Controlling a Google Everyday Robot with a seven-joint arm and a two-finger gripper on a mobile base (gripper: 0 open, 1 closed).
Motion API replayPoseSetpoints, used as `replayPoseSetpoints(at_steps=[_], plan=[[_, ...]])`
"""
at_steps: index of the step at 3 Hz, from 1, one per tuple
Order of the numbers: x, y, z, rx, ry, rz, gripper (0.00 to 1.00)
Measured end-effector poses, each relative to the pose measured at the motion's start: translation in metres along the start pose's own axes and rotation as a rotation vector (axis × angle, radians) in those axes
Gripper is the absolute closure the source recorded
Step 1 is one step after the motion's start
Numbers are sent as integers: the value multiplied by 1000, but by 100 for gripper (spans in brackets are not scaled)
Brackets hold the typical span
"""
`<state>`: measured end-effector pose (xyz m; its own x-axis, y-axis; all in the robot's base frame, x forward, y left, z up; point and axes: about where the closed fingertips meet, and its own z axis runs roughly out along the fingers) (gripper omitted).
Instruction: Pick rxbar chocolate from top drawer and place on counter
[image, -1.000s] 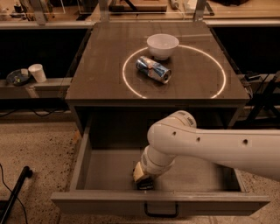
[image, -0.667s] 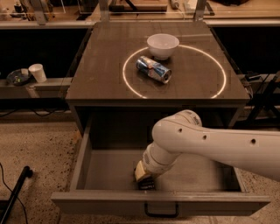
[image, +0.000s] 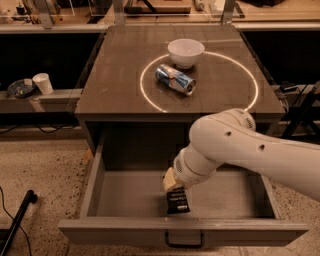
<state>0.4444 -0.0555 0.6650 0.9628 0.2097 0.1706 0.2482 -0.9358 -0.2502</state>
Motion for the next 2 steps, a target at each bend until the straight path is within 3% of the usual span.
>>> replayPoseSetpoints(at_steps=[2], plan=[[52,23,-96,-87,79,72,100]])
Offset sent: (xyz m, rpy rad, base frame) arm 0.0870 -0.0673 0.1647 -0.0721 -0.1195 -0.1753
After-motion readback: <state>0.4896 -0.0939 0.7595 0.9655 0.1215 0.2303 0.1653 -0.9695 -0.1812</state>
